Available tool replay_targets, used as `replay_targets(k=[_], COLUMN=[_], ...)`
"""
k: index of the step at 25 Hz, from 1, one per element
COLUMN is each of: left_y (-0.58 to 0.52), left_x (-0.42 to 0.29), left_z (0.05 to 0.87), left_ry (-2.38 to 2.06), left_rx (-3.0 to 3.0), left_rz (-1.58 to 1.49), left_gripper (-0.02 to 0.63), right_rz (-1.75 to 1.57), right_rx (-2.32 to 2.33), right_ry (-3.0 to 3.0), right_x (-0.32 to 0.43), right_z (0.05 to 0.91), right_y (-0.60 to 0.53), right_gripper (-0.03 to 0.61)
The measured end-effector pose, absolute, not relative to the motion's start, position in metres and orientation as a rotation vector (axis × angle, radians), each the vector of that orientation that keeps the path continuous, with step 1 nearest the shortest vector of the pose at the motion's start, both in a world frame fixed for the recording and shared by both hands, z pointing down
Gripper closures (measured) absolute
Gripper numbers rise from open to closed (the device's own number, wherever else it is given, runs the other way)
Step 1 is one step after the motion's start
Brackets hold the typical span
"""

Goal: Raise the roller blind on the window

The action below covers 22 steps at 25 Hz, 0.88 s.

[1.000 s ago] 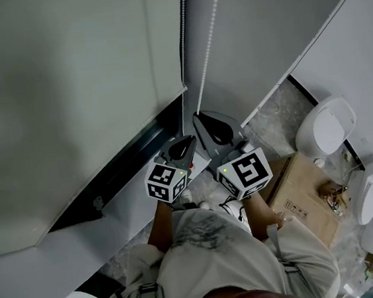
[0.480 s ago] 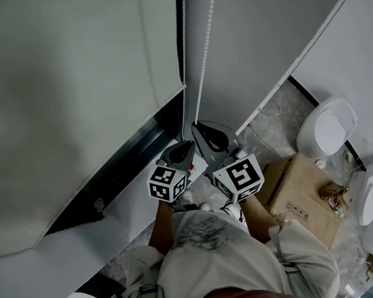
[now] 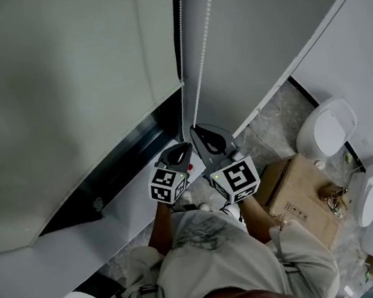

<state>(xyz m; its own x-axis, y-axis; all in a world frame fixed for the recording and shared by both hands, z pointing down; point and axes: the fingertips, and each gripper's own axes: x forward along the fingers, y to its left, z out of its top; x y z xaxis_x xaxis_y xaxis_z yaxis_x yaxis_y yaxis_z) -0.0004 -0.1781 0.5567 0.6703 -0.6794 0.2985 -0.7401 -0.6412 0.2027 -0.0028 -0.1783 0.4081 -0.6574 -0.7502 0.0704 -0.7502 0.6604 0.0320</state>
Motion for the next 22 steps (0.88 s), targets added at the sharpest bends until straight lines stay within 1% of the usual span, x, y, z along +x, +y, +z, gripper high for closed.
replay_targets(k=[3,6,8,15,22], left_y=[-0.176,-0.173,-0.172,-0.170,-0.171], left_x=[-0.008,-0.013,-0.017,-0.025,-0.016], left_z=[0.545,0.521,0.501,0.421,0.345], left_ry=[-1.161,-1.173,-1.190,-1.260,-1.274], left_rx=[2.594,2.626,2.645,2.756,2.887], left_rz=[0.257,0.220,0.199,0.090,-0.036], left_gripper=[0.600,0.580,0.570,0.565,0.540], right_rz=[-0.007,-0.006,-0.005,-0.005,-0.008], right_rx=[1.260,1.255,1.250,1.244,1.241], right_ry=[-2.794,-2.796,-2.797,-2.804,-2.803], right_x=[-0.001,-0.001,-0.002,-0.005,-0.006], right_z=[0.407,0.407,0.407,0.410,0.407], right_y=[-0.178,-0.179,-0.180,-0.180,-0.181], right_gripper=[0.565,0.565,0.565,0.565,0.565])
